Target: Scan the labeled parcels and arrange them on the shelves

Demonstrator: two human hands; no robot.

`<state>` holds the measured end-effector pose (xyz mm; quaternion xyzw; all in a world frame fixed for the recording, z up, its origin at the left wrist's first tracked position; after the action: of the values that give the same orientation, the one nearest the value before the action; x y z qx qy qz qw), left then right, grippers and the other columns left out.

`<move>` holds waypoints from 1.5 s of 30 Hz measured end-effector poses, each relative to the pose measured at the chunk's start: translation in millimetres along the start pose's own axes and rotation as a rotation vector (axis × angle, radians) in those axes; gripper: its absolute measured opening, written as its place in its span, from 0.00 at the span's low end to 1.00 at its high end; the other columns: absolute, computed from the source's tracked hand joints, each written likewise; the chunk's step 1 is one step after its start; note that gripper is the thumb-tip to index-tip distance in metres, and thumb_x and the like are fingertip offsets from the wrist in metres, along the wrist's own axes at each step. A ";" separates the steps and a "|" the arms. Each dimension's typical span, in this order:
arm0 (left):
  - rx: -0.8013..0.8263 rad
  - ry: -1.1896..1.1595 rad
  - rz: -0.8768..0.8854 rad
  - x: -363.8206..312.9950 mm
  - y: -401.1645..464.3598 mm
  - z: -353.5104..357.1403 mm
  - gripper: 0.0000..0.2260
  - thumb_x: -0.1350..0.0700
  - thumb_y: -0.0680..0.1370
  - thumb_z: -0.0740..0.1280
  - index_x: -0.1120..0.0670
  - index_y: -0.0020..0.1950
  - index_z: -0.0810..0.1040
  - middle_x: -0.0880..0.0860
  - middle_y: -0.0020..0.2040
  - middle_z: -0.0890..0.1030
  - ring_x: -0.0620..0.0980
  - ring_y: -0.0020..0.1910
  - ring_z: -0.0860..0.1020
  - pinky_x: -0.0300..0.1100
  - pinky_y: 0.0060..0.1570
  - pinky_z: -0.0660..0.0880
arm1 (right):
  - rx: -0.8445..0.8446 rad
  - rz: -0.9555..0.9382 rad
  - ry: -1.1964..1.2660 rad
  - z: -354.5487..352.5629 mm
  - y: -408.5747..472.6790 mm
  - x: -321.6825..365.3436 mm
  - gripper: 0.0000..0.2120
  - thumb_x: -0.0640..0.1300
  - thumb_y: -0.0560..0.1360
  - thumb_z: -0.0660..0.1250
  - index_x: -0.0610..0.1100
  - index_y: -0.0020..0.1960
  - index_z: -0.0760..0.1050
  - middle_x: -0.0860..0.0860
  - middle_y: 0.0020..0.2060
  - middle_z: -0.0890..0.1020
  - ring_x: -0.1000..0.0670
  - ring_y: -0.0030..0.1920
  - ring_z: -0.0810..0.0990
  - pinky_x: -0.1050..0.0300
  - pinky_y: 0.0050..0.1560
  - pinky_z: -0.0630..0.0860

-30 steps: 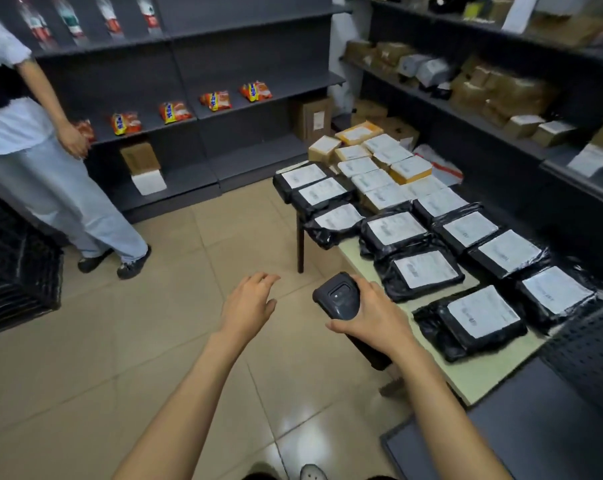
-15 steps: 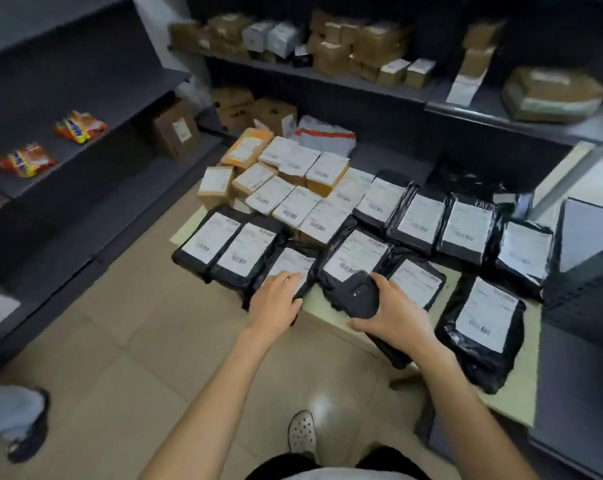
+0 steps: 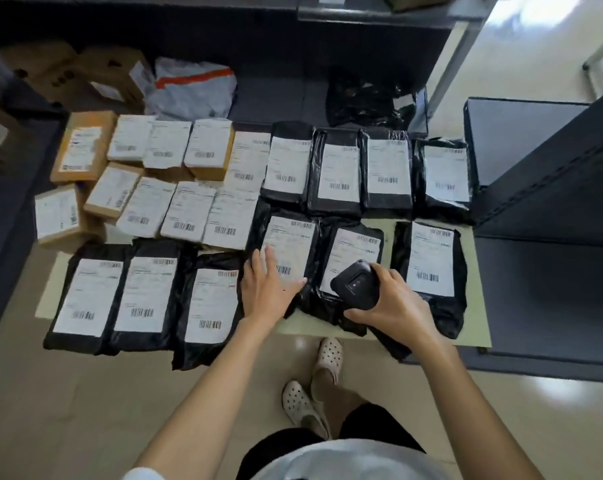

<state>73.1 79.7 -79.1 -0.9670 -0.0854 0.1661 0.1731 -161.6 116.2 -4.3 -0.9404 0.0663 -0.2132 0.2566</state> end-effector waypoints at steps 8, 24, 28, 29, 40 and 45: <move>-0.007 -0.050 -0.181 -12.1 9.2 19.0 0.57 0.34 0.67 0.74 0.44 0.78 0.34 0.64 0.77 0.45 0.64 0.77 0.49 0.59 0.75 0.48 | -0.021 0.004 0.022 -29.2 37.2 -10.3 0.47 0.65 0.67 0.74 0.52 0.78 0.56 0.52 0.62 0.72 0.47 0.58 0.78 0.53 0.46 0.73; -0.368 -0.140 0.212 -59.2 18.7 -82.2 0.59 0.41 0.63 0.79 0.50 0.80 0.42 0.57 0.77 0.57 0.59 0.75 0.57 0.59 0.74 0.55 | -0.173 -0.126 0.072 -95.4 25.6 42.2 0.46 0.65 0.65 0.74 0.54 0.76 0.58 0.55 0.59 0.72 0.48 0.56 0.78 0.48 0.52 0.77; -0.455 -0.116 0.366 -73.4 48.4 -145.8 0.61 0.48 0.61 0.81 0.54 0.80 0.42 0.60 0.75 0.56 0.57 0.75 0.55 0.52 0.74 0.52 | -0.245 -0.127 0.046 -120.5 14.1 62.8 0.45 0.66 0.65 0.74 0.55 0.76 0.59 0.55 0.61 0.73 0.47 0.57 0.78 0.49 0.52 0.76; -0.485 -0.087 0.425 -78.0 54.8 -162.2 0.60 0.48 0.61 0.81 0.55 0.80 0.44 0.60 0.74 0.57 0.58 0.73 0.57 0.51 0.73 0.54 | -0.266 -0.124 0.043 -126.9 12.2 69.2 0.45 0.66 0.65 0.74 0.55 0.75 0.59 0.56 0.60 0.73 0.46 0.57 0.79 0.49 0.51 0.76; -0.606 0.165 0.736 -84.0 90.5 -287.6 0.50 0.47 0.61 0.77 0.54 0.78 0.57 0.53 0.72 0.63 0.58 0.70 0.59 0.55 0.72 0.54 | -0.449 -0.131 0.055 -167.4 -7.0 152.9 0.44 0.64 0.65 0.75 0.56 0.75 0.59 0.56 0.60 0.72 0.48 0.53 0.77 0.52 0.48 0.71; -0.584 0.171 0.801 -74.3 95.8 -303.8 0.52 0.50 0.61 0.78 0.54 0.78 0.55 0.54 0.72 0.63 0.58 0.68 0.61 0.54 0.67 0.65 | -0.464 -0.127 0.023 -168.9 -11.1 180.4 0.47 0.64 0.66 0.76 0.54 0.77 0.56 0.54 0.63 0.71 0.46 0.60 0.76 0.46 0.55 0.76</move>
<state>120.9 -118.6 176.7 -0.9421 0.2641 0.1087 -0.1758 -72.5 6.8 198.9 -0.9739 0.0571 -0.2187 0.0190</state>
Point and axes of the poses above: each hand's wrist, its own y-axis towards the middle knuckle, its own z-axis out of the palm, x = y × z, the point moved 6 cm from there along y, towards the middle knuckle
